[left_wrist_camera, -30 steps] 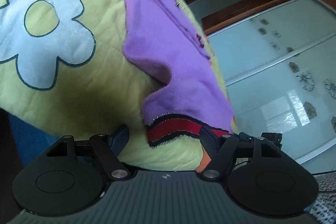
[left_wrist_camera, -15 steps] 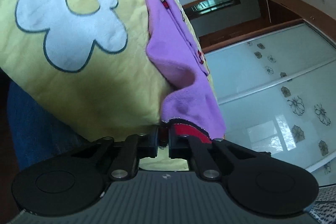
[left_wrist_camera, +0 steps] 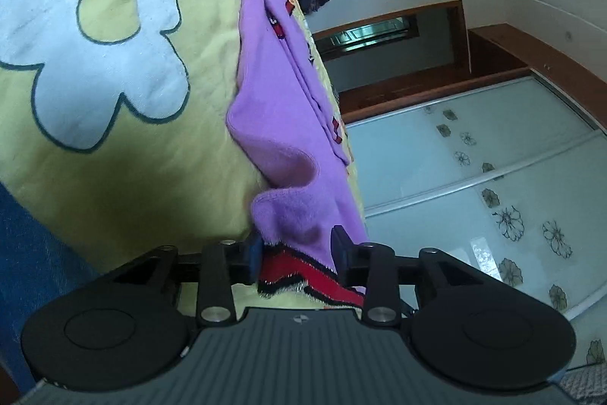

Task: Fold small clothes

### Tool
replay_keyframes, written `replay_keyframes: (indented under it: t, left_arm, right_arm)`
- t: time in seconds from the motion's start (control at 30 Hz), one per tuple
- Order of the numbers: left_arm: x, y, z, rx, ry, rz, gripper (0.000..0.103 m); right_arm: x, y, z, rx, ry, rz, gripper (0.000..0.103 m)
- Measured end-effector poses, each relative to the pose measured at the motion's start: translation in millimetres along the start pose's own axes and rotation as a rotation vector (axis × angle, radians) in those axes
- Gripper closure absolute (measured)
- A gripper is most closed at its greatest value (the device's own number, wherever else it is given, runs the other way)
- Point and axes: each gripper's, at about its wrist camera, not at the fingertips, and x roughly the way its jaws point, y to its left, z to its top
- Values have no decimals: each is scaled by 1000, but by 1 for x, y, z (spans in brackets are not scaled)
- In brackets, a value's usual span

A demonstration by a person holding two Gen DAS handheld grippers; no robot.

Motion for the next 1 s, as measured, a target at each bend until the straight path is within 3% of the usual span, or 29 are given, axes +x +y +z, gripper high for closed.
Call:
replay_keyframes:
  t: [0.03,0.13,0.23,0.53,0.57,0.63,0.7,0.73,0.77,0.8,0.93,1.0]
  left_arm:
    - [2,-2,0,11,4,4,71]
    - [9,-5,0,18,48,38,101]
    - [12,-10,-2,46,63,66,100]
    - [13,-11,-2,70,74,58,100]
    - [14,-9,-1,72,75,62,93]
    - [16,-7,-2,62,69,54,91]
    - [17,-10,-2,93,64,59,87]
    - [18,-12,-2,100,63,62,86]
    - [18,-14,-1,113,62,65,83]
    - [17,-17,-1,133,60,68,82]
    - [16,-25,-3,190,64,84,75]
    - [15,-26,-2,201,70,80,70]
  right_arm:
    - [0,1,-1,-2,0,-2,16]
    - [-1,2,-3,-8,-2,-9,16]
    - [-2,3,-5,-7,-9,-6,16]
    - [-6,10,-10,-52,-17,-58,16]
    - [-5,9,-10,-55,-19,-54,16]
    - [0,12,-8,-81,-15,-64,17]
    - [6,15,-6,-109,-4,-77,28]
    - [8,16,-5,-118,-1,-95,45]
    - [11,16,-4,-117,17,-105,74]
    - [15,13,-4,-114,40,-110,86]
    - [15,10,-6,-119,34,-115,98]
    - [13,13,-8,-120,10,-111,99]
